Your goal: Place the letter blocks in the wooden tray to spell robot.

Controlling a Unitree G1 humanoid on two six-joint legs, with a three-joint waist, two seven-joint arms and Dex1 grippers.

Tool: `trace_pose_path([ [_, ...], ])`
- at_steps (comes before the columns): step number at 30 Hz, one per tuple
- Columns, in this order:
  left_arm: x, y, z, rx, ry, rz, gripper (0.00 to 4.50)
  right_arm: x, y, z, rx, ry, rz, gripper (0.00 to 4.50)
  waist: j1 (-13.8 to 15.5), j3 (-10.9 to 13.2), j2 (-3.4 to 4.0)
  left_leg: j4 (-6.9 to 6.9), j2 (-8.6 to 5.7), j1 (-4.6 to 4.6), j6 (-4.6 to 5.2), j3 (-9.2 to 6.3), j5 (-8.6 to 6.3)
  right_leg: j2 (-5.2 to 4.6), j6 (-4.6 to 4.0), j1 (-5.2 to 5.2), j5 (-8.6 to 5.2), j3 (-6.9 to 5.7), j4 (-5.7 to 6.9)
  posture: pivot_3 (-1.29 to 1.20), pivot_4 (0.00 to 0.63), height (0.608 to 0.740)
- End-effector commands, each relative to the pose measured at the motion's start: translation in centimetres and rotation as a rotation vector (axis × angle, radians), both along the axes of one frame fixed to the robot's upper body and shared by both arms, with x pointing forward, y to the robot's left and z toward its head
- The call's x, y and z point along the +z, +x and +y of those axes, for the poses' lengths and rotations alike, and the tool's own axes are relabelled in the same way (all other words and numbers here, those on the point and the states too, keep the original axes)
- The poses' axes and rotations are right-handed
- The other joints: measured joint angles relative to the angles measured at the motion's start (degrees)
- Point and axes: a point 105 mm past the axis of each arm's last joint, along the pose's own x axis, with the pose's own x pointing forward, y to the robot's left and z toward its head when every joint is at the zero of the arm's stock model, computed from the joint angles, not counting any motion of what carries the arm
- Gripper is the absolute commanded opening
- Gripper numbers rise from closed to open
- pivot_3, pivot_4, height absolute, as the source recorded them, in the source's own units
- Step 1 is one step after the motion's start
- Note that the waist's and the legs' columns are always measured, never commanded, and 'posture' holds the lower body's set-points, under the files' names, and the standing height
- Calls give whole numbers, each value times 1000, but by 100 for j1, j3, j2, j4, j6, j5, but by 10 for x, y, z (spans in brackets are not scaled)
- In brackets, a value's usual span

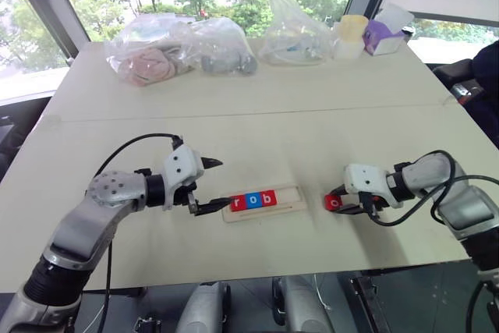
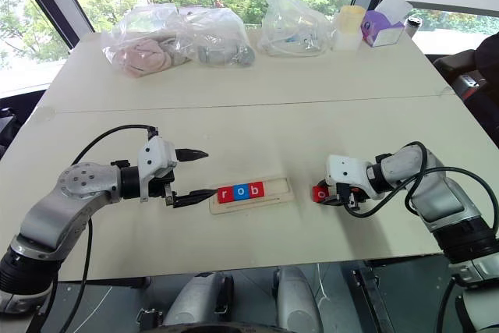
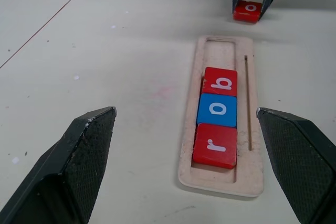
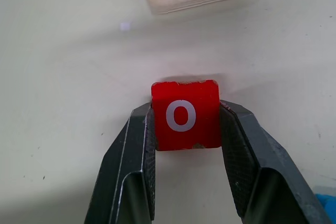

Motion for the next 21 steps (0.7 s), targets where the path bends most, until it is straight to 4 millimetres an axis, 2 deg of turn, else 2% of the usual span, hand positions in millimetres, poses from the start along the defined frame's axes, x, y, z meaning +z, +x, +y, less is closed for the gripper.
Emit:
trace_pose_path([
  [1, 10, -2, 1, -2, -5, -50, 4500, 25, 2, 21, 32, 75, -51, 1126, -4, 1, 1, -1, 0, -1, 0, 0, 0, 0, 1, -2, 1, 0, 0, 0, 150, 725],
  [4, 10, -2, 0, -1, -9, -48, 4500, 40, 6, 41, 72, 115, -88, 1126, -4, 2, 3, -1, 0, -5, 0, 0, 0, 0, 14, -7, 8, 0, 1, 0, 150, 725],
  [6, 10, -2, 0, -1, -11, -47, 4500, 43, 7, 52, 107, 115, -103, 1126, 1, 1, 3, 0, 0, -5, 0, 0, 0, 0, 12, -6, 7, 0, 1, 0, 150, 725],
  [12, 11, -3, 0, 1, -12, -49, 4500, 34, 8, 72, 183, 104, -96, 1126, 48, 1, 2, -2, -2, -11, 0, -3, 0, -2, 14, -8, 8, -3, -3, 0, 150, 725],
  [21, 11, -8, 1, 5, -9, -37, 4500, 28, 16, 89, 235, 94, -106, 1126, 93, 1, 3, -2, -1, -8, -1, -3, 0, 0, 8, -11, 7, -3, 1, 0, 150, 725],
])
